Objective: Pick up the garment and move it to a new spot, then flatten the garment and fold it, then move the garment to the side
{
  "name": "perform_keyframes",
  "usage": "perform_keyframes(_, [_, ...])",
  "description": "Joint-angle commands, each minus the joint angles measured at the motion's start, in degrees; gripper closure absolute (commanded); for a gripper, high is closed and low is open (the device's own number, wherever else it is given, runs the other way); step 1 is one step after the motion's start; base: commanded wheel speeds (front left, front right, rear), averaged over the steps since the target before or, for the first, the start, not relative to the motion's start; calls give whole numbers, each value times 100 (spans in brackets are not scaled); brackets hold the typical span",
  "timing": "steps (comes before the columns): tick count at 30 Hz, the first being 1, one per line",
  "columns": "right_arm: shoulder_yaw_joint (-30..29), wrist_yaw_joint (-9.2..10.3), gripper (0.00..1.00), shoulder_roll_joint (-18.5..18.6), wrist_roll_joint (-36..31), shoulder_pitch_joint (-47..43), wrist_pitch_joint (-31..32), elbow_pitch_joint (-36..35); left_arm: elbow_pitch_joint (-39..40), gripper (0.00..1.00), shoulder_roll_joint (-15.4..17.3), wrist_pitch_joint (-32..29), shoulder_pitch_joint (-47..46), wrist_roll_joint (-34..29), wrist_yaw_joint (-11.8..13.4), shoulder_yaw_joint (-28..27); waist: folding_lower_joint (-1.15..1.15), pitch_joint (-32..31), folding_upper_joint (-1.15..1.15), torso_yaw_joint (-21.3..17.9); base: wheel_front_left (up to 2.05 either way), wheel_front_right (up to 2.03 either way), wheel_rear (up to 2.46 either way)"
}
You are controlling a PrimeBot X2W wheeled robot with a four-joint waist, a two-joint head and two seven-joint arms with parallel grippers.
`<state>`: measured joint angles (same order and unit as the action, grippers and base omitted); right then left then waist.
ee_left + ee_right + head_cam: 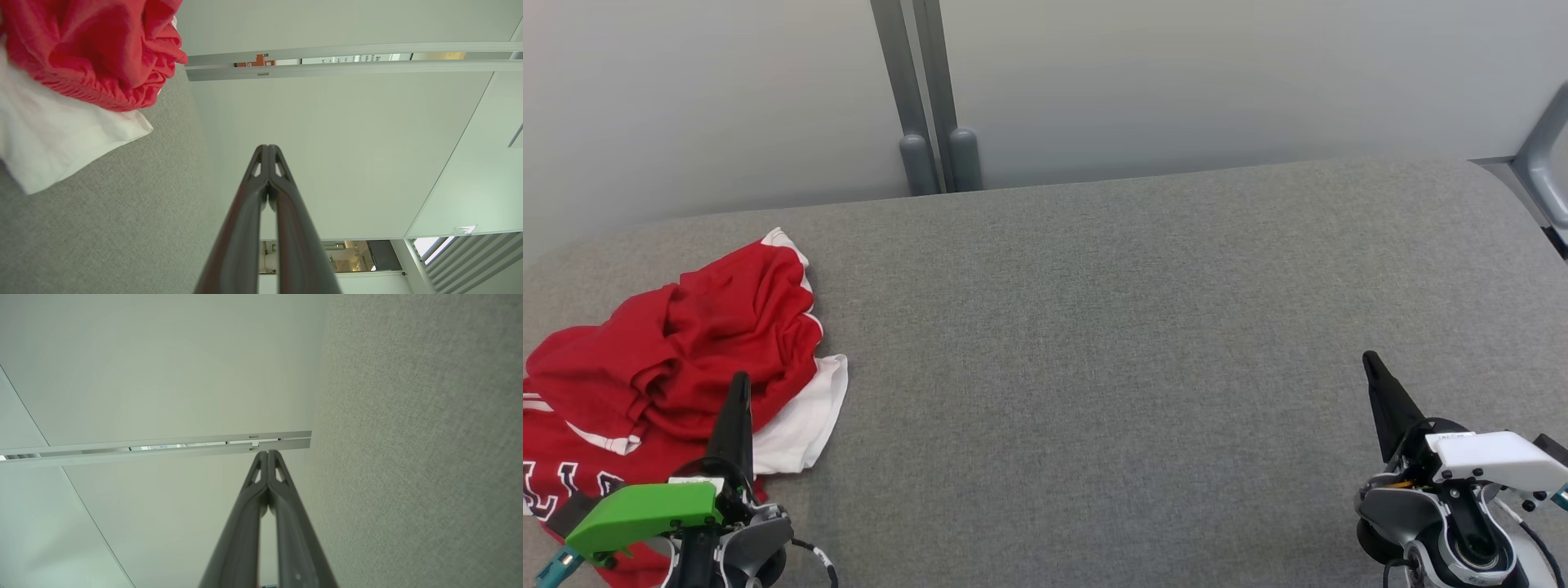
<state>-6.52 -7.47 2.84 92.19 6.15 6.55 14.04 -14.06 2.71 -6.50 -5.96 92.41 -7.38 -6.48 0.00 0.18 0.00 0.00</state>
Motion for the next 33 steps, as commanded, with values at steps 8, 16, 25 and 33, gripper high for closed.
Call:
perform_keyframes(8, [1,-5,100,4,45,29,9,4,2,100,39,-21,-76,-4,-30,-14,0,0,0,0,0,0,0])
perform_keyframes(16, [1,-5,100,4,45,29,9,4,2,100,39,-21,-76,-4,-30,-14,0,0,0,0,0,0,0])
perform_keyframes(25, [1,-5,100,4,45,29,9,4,1,100,39,-21,-76,-4,-30,-14,0,0,0,0,0,0,0])
perform_keyframes(33, [1,-5,100,4,45,29,9,4,1,100,39,-21,-76,-4,-30,-14,0,0,0,0,0,0,0])
